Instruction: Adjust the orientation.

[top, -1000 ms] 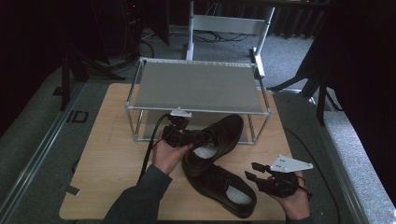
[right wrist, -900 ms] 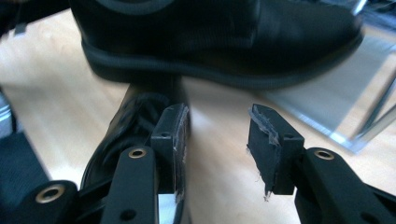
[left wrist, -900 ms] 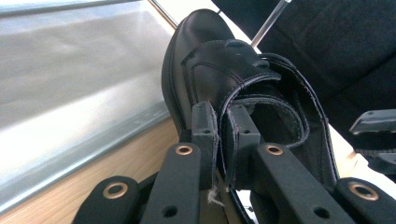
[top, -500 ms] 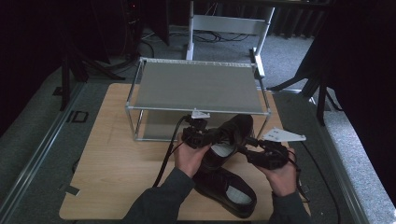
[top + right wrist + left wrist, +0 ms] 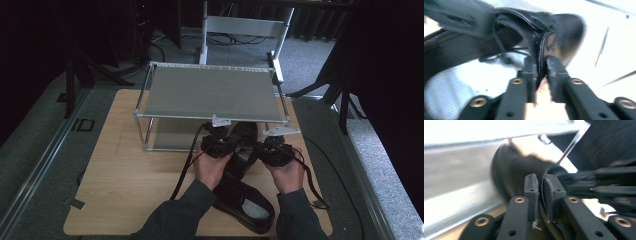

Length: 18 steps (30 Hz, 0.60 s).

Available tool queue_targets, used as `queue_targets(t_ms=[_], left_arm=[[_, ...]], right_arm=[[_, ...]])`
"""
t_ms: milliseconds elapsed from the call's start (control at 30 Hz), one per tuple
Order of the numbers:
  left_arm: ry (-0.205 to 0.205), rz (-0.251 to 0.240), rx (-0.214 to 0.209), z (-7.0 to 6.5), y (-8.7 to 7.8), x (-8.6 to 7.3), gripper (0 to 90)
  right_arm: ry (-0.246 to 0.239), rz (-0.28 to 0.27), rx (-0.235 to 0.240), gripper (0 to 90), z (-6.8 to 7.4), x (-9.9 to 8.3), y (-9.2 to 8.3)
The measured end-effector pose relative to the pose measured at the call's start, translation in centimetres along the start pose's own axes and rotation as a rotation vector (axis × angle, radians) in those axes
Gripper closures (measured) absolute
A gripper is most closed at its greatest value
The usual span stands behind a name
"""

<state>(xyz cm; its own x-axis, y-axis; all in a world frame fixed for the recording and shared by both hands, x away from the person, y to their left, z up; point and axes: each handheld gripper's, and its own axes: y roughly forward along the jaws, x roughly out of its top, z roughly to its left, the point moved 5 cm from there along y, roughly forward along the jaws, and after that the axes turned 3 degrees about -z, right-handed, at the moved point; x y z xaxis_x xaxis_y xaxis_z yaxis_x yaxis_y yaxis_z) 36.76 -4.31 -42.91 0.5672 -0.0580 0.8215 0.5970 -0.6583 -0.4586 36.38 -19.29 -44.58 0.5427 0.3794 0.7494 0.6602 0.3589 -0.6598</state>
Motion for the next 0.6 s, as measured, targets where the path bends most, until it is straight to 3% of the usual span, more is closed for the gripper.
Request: queue_targets(t_ms=[33, 133, 333, 400, 467, 600], left_arm=[[-0.007, -0.008, -0.029, -0.1, -0.3, 0.3, 85.5], [0.014, -0.011, -0.022, 0.2, -1.2, 0.7, 73.2], [-0.008, 0.009, -0.019, 2.5, -2.5, 0.0, 68.3], [-0.015, 0.023, -0.015, 3.5, -2.8, -0.7, 66.9], [-0.017, 0.038, -0.002, 4.5, -3.1, -1.5, 66.1], [-0.017, 0.058, -0.004, 6.0, -3.7, -3.2, 64.3]], right_arm=[[-0.01, 0.019, -0.014, 83.1, -0.2, -0.2, 0.4], [-0.018, 0.047, 0.005, 83.6, -1.0, -0.7, 1.7], [-0.044, -0.019, 0.017, 83.5, -2.8, -0.2, 1.2], [-0.073, -0.03, 0.022, 83.5, -3.6, 0.1, 0.7], [-0.14, -0.04, 0.04, 83.5, -4.1, 0.2, 0.3], [-0.233, -0.035, 0.104, 83.5, -5.0, -1.2, 0.1]])
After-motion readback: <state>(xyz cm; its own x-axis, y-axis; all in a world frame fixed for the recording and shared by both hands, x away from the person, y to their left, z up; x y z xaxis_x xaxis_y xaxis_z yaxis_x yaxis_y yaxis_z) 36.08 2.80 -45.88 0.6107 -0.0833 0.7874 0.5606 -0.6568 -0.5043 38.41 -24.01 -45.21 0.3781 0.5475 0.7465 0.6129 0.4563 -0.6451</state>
